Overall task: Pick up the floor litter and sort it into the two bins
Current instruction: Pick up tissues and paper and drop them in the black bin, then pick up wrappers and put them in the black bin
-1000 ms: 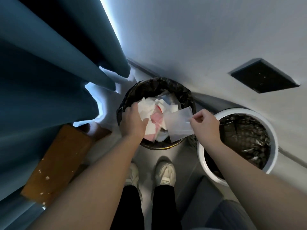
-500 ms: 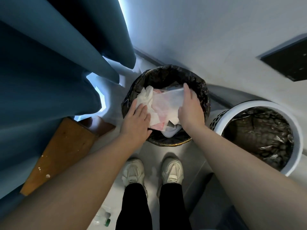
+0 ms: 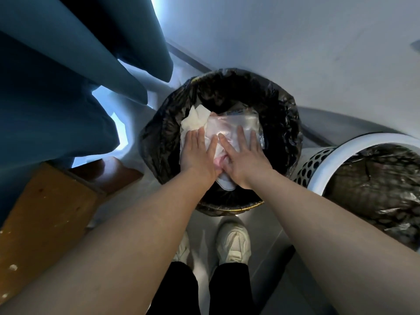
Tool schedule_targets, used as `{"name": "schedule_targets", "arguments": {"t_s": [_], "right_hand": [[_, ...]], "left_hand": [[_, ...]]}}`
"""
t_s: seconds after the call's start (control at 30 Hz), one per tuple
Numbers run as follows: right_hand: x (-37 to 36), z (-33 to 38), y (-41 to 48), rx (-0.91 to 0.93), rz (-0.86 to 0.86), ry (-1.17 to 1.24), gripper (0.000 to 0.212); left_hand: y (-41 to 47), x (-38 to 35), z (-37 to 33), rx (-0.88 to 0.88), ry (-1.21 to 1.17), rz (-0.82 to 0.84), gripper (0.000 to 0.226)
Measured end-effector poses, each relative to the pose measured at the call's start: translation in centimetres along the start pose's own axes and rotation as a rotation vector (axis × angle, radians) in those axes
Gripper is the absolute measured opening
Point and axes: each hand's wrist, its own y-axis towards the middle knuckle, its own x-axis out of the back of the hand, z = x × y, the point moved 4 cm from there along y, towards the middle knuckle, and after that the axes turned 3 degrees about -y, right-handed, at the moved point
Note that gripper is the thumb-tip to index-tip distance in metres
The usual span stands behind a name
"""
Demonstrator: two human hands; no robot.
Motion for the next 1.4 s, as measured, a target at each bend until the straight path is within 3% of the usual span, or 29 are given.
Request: {"name": "schedule_targets", "arguments": {"t_s": [0.17,0.33,0.53,0.73,1.07,1.27,1.4], "right_hand": [[-0.7,-0.1,0.6,-0.021,0.089,0.042,0.066],[1.9,-0.3,-3.3,-0.006,0.009,-0.037,0.069],[6.9,0.9,-13.7,0.029,-0.126,-0.184,0.07],[13.8,5.2,-28.3,0.121,-0.264,-0.227,0.073],[20.6,14.9,-48.9,0.377,-0.423,-0.202,0.073],[19.6,22.4,-56.8,0.584,-0.336,-0.256,0.074],[16.5,27.8,-61.4,0.798,-0.304,-0.457,0.072]], "left_hand": [[0.8,-0.5,-0.2,-0.008,-0.002,0.04,0.067],[-3.0,2.0,1.1,-0.044,0.032,-0.015,0.07],[-13.5,5.9,4.5,-0.039,-0.04,-0.023,0.076],[-30.0,11.9,8.6,0.028,-0.185,-0.134,0.077],[-57.1,12.1,10.6,0.417,-0.706,-0.297,0.072],[-70.1,6.4,8.3,0.718,-0.889,-0.298,0.074],[-77.1,1.4,5.4,0.929,-1.006,-0.247,0.077]]}}
